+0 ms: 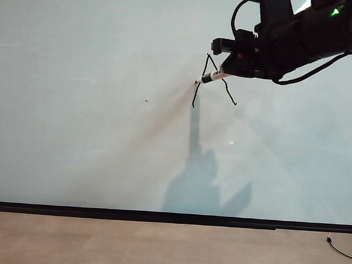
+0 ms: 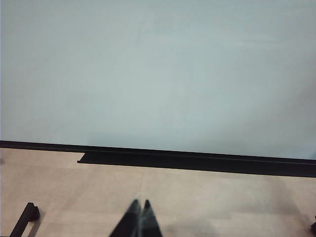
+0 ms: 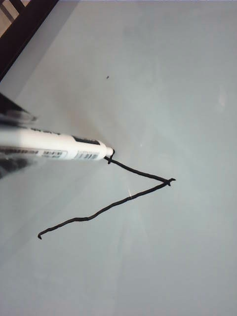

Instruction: Pick up the pen on the shelf to the right of the whiteboard and write the letter A.

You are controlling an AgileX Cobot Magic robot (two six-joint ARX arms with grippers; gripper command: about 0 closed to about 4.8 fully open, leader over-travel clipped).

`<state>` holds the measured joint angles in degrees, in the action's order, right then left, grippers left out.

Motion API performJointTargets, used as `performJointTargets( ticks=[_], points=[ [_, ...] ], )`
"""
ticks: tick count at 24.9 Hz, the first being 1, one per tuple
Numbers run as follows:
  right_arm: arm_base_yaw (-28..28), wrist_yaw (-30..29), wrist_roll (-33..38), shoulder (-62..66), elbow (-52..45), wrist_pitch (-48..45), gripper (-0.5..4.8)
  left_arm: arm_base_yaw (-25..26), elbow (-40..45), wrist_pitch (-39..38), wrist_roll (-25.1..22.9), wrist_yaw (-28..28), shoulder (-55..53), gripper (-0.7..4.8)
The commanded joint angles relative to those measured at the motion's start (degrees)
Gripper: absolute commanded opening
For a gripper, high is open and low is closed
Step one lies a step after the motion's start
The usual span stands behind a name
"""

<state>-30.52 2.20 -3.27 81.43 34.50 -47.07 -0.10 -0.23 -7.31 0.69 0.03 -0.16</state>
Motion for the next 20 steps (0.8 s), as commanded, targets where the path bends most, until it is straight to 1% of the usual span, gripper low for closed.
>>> performJointTargets(
  ticks=[1, 6, 20],
  points=[
    [0.09, 2.34, 0.09, -0.42, 0.35, -1.11, -0.09, 0.00, -0.15, 0.50, -0.24, -0.22, -0.02, -0.04],
    [0.07, 3.26, 0.00, -0.90, 0.31, -0.85, -0.09, 0.00, -0.15, 0.50, -0.22, -0.22, -0.02, -0.04],
    [0.07, 5.86, -0.87, -4.28, 0.20, 3.78, -0.09, 0.00, -0.15, 0.50, -0.24, -0.22, -0.02, -0.04]
  ],
)
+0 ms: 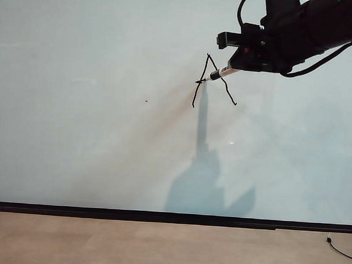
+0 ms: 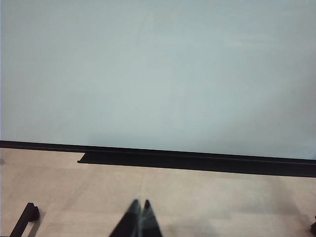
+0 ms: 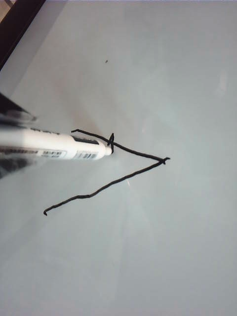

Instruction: Pick up the pen on the shelf to the right of the whiteboard and write the letter A.

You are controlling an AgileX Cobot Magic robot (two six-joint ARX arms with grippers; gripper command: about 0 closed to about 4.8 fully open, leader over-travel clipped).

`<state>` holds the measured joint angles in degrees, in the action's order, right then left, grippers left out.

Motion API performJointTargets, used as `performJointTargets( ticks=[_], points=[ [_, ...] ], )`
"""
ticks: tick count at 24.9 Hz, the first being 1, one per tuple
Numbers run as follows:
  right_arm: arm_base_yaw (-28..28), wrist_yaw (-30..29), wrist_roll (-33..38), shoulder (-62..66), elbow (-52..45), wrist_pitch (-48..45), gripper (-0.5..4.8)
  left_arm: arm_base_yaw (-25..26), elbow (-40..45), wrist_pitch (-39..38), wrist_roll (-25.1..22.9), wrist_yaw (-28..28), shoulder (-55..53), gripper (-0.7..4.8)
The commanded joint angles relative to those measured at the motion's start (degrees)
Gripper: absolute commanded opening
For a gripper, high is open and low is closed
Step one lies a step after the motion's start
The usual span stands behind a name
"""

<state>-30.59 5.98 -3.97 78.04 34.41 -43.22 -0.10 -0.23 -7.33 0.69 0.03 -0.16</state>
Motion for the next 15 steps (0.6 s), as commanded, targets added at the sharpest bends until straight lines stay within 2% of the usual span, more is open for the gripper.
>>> performJointTargets(
  ticks=[1, 15],
  points=[
    [0.13, 2.12, -0.17, -1.14, 0.26, 0.31, -0.09, 0.00, -0.15, 0.52, -0.22, -0.22, -0.02, -0.04],
    [0.13, 4.66, -0.57, -4.52, -1.77, 1.42, -0.09, 0.00, -0.15, 0.52, -0.22, -0.22, -0.02, -0.04]
  ],
)
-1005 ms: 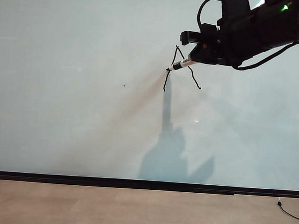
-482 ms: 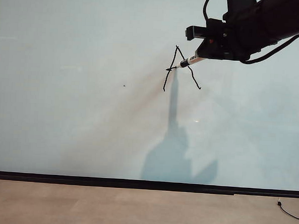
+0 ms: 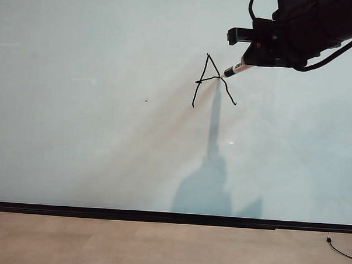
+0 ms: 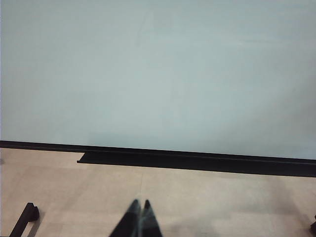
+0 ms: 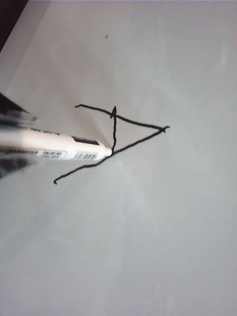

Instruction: Pick up the pen on the shelf to the right of the whiteboard and write the letter A.

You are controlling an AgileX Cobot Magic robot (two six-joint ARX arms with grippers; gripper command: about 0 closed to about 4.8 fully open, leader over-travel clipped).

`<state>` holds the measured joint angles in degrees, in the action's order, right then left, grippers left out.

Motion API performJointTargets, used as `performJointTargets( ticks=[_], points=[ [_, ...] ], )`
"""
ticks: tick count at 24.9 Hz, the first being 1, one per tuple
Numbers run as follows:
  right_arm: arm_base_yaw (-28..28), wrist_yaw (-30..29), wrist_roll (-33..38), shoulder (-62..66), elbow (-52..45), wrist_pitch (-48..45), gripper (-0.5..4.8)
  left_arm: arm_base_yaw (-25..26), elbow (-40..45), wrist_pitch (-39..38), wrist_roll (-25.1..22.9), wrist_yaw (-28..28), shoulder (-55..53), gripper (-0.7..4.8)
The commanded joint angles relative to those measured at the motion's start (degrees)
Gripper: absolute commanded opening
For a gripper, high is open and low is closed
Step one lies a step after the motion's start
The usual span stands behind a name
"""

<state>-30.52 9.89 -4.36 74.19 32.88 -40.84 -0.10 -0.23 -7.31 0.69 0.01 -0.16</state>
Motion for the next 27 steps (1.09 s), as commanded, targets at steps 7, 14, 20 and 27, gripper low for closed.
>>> performJointTargets(
  ticks=[7, 14, 20, 27],
  points=[
    [-0.70, -2.21, 0.90, -2.19, -1.14, -0.96, -0.09, 0.00, -0.15, 0.50, -0.24, -0.20, -0.02, -0.04],
    [-5.18, 1.44, 0.50, -18.58, -10.25, 8.41, -0.09, 0.00, -0.15, 0.50, -0.22, -0.20, -0.02, -0.05],
    [-4.83, 3.56, -1.92, -32.30, -18.45, 11.61, -0.09, 0.00, -0.15, 0.50, -0.24, -0.20, -0.02, -0.05],
    [-4.85, 5.44, -2.08, -40.15, -25.55, 12.52, -0.09, 0.00, -0.15, 0.50, -0.22, -0.20, -0.02, -0.05]
  ],
)
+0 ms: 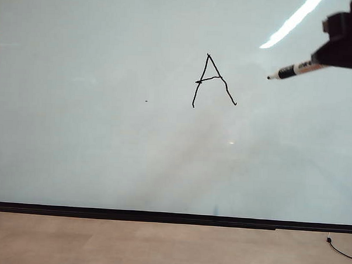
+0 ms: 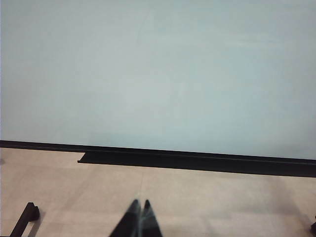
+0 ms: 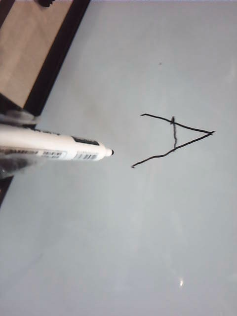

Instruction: Pick up the pen on the shelf to the right of the whiteboard and write the letter A.

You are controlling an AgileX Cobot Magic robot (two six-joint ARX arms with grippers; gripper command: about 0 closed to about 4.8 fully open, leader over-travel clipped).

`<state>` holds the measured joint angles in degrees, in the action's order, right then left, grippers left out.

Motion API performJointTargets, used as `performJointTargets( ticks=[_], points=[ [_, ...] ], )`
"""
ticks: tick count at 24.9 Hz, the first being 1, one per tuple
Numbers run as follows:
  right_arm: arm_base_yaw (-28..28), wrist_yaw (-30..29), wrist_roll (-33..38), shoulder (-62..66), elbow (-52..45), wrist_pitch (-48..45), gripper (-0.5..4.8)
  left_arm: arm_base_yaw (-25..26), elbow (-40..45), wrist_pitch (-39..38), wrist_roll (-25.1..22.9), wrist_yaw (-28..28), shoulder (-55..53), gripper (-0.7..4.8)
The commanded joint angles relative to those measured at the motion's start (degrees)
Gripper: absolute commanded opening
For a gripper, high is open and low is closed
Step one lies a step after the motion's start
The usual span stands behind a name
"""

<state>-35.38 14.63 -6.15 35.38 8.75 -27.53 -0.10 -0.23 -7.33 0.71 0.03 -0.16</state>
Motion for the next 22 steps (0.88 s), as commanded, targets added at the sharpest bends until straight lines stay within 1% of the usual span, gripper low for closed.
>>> performJointTargets(
  ticks=[1, 9, 14, 18, 22],
  points=[
    [0.00, 0.74, -0.26, -1.97, -2.21, -0.83, -0.09, 0.00, -0.15, 0.52, -0.26, -0.24, -0.02, -0.04],
    [0.02, 2.19, -0.26, -8.79, -8.50, -1.07, -0.09, 0.00, -0.15, 0.52, -0.26, -0.22, -0.02, -0.04],
    [0.02, 2.43, -0.31, -12.55, -8.72, 5.29, -0.09, 0.00, -0.15, 0.52, -0.24, -0.22, -0.02, -0.05],
    [0.11, 4.81, -0.31, -15.28, -8.72, 8.98, -0.09, 0.00, -0.15, 0.52, -0.26, -0.22, -0.02, -0.05],
    [2.03, 4.72, -0.31, -18.27, -8.72, 11.85, -0.09, 0.00, -0.15, 0.52, -0.26, -0.22, -0.02, -0.05]
  ],
)
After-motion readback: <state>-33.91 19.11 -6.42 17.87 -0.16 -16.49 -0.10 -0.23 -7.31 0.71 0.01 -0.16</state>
